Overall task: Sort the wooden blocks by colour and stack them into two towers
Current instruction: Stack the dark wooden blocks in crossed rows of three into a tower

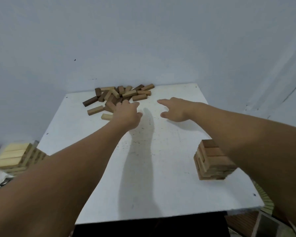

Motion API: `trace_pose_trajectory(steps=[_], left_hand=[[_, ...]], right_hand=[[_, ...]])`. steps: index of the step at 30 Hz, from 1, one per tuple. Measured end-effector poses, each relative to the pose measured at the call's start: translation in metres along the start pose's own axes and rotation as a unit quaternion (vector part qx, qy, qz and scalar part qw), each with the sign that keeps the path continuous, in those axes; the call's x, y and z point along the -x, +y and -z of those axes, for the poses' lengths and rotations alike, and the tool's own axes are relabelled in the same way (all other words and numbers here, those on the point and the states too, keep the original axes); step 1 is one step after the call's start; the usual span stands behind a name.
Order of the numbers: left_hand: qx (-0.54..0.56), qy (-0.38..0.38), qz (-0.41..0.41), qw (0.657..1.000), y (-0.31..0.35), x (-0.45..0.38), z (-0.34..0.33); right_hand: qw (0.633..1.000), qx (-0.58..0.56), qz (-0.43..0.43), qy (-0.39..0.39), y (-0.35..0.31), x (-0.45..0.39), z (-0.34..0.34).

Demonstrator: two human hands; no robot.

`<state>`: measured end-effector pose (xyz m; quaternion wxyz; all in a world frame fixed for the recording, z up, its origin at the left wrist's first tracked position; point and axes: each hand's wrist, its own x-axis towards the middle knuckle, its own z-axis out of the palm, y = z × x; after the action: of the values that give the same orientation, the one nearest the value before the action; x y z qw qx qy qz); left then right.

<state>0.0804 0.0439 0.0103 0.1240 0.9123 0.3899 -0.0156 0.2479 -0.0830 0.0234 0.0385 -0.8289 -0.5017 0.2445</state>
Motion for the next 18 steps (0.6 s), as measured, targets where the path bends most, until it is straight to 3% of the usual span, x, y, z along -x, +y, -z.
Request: trace_pose_trajectory(steps=[4,10,18], left_hand=[[0.003,-0.019,0.019,1.000,-0.002,-0.044,-0.006],[-0.051,0.010,-0.008,0.999,-0.012,-0.086,-0.022],[-0.068,0.070,-0.047,0.994,-0.021,-0.105,-0.027]], right_hand=[[0.998,0.045,-0.001,0.033,0.002,-0.054,-0.004],[0.994,0.034,0.006,0.102,0.007,-0.109,-0.002],[0.995,0.011,0.066,0.079,0.003,-0.158,0.004]])
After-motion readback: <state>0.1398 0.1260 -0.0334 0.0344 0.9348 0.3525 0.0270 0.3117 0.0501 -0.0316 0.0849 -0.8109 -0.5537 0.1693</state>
